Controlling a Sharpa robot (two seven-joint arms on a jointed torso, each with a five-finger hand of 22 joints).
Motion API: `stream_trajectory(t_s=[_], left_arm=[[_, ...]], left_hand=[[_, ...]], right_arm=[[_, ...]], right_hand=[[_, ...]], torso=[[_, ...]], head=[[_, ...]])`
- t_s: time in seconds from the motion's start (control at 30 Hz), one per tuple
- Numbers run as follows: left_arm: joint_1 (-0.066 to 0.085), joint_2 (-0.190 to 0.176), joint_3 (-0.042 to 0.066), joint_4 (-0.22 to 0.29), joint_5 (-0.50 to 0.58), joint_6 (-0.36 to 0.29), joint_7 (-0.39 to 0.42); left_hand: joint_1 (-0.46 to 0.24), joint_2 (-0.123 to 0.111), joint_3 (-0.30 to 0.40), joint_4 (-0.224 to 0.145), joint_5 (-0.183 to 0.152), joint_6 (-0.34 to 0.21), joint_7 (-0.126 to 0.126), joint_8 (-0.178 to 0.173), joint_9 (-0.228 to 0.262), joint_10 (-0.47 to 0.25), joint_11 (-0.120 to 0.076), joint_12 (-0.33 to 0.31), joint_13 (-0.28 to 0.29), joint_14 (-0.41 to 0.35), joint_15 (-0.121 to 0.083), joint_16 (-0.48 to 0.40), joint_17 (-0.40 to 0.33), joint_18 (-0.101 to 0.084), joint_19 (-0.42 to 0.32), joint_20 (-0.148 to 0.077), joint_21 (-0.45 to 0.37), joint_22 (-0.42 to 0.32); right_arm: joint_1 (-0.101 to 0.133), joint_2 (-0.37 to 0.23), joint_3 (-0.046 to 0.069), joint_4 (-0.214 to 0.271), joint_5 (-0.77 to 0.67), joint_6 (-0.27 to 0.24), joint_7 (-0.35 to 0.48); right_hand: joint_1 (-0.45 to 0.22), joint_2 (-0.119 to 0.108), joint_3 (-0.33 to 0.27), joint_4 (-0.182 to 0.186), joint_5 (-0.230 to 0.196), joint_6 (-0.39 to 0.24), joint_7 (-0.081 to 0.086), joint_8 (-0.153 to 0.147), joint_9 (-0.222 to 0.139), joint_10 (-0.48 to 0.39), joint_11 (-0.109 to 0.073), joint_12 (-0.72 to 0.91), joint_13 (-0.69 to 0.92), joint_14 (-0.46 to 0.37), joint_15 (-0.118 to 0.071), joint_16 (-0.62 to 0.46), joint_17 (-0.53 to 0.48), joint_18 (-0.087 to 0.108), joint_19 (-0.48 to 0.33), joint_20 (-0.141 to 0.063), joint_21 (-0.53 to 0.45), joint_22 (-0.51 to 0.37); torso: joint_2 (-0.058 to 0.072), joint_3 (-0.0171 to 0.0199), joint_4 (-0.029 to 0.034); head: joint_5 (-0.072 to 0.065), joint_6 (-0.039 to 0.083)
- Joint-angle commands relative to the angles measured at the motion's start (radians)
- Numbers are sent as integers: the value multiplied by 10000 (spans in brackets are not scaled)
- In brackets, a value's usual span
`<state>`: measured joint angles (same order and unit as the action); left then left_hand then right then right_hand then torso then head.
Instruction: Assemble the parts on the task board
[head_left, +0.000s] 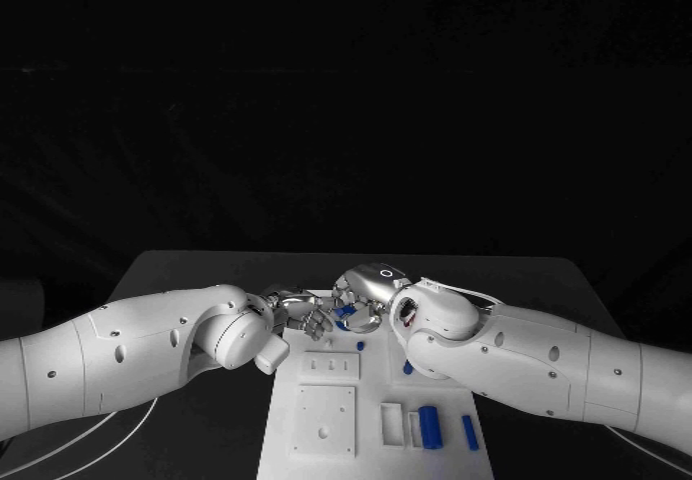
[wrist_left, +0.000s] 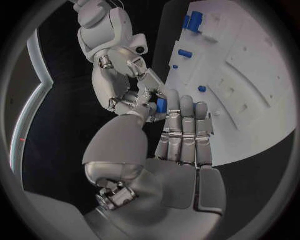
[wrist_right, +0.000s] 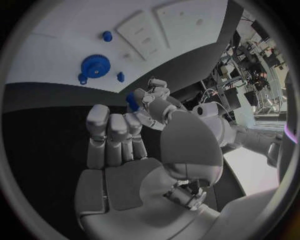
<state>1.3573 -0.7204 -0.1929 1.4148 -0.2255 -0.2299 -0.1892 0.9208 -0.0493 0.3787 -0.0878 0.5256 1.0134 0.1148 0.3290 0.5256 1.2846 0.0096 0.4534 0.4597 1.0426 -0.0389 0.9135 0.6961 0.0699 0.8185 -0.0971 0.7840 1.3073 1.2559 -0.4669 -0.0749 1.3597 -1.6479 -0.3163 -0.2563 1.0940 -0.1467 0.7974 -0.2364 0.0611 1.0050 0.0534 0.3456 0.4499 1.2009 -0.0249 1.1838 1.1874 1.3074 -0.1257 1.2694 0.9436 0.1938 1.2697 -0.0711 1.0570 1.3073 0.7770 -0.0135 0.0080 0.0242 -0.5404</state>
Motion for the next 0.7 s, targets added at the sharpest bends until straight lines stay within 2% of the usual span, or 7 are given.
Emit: stream_trajectory(t_s=[0.03, 0.17, 0.23, 0.43, 0.5, 0.6, 0.7], left_arm=[[55, 74, 60, 104, 217, 146, 299], [55, 76, 60, 114, 204, 180, 248], [55, 83, 60, 123, 191, 244, 206], [54, 94, 60, 157, 172, 273, 153], [54, 96, 60, 151, 137, 255, 128], [54, 98, 60, 148, 86, 239, 68], [54, 86, 60, 151, 21, 214, 34]], left_hand=[[-1802, 448, 1783, -2029, 5, 493, -295, -35, 101, -244, -124, 204, 48, 50, -33, 143, -140, -182, 152, -415, 169, 27], [-1707, 189, 2963, -2026, -457, 640, -349, -5, 206, -210, -175, 427, 99, 81, -92, 387, -142, -224, 121, -463, 301, 51], [-1744, 104, 3073, -2034, -482, 651, -351, -4, 235, -227, -178, 480, 113, 64, -97, 443, -143, -239, 102, -474, 336, 62], [-1932, -341, 3166, -1933, -1268, 652, -348, -32, 326, -298, -178, 619, 122, 14, -113, 568, -204, -260, 103, -504, 424, 34], [-1997, -522, 3190, -1815, -1833, 655, -348, -49, 365, -322, -180, 668, 112, -1, -119, 607, -249, -258, 107, -512, 450, 5], [-2004, -637, 3219, -1721, -2161, 654, -347, -68, 397, -343, -180, 704, 98, -12, -122, 641, -289, -256, 101, -517, 473, -19], [-1981, -811, 3247, -1529, -2860, 648, -343, -99, 444, -372, -178, 752, 72, -29, -124, 686, -352, -252, 86, -518, 502, -59]], right_arm=[[-60, 48, -43, 23, -102, 349, 68], [-62, 51, -44, 19, -103, 350, 63], [-63, 57, -44, 17, -103, 343, 61], [-70, 78, -44, 15, -103, 341, 65], [-75, 83, -45, 12, -103, 344, 67], [-86, 85, -45, 13, -103, 343, 72], [-92, 86, -45, 15, -103, 345, 75]], right_hand=[[-9, 110, 58, 7, -2, 450, 326, 45, 256, 82, -4, 54, 9, 19, -57, -58, 3, 680, 45, -40, 8, 98], [-9, 111, 61, 4, -2, 452, 325, 45, 256, 83, -4, 55, 10, 19, -58, -59, 3, 680, 46, -40, 8, 98], [-9, 112, 62, 2, -2, 453, 325, 45, 257, 80, -4, 51, 6, 20, -58, -59, 3, 680, 47, -40, 8, 98], [-13, 113, 67, -3, -2, 455, 325, 45, 258, 89, -5, 60, 15, 20, -59, -60, 2, 680, 48, -39, 7, 97], [-14, 113, 68, -4, -2, 456, 324, 45, 258, 86, -5, 56, 11, 21, -59, -60, 2, 680, 49, -39, 6, 97], [-15, 115, 70, -6, -1, 457, 324, 44, 258, 85, -6, 55, 10, 21, -59, -61, 2, 680, 50, -39, 6, 97], [-17, 114, 72, -9, 1, 458, 324, 44, 259, 84, -6, 54, 9, 21, -60, -61, 2, 680, 51, -39, 6, 96]], torso=[[-2, -4, 3], [1, -5, -1], [0, -4, -1], [-1, -10, -1], [0, -11, 2], [-1, -9, 9], [-1, -8, 6]], head=[[-8, -12], [-7, -10], [-8, -12], [-12, -25], [-13, -23], [-12, -20], [-17, -33]])
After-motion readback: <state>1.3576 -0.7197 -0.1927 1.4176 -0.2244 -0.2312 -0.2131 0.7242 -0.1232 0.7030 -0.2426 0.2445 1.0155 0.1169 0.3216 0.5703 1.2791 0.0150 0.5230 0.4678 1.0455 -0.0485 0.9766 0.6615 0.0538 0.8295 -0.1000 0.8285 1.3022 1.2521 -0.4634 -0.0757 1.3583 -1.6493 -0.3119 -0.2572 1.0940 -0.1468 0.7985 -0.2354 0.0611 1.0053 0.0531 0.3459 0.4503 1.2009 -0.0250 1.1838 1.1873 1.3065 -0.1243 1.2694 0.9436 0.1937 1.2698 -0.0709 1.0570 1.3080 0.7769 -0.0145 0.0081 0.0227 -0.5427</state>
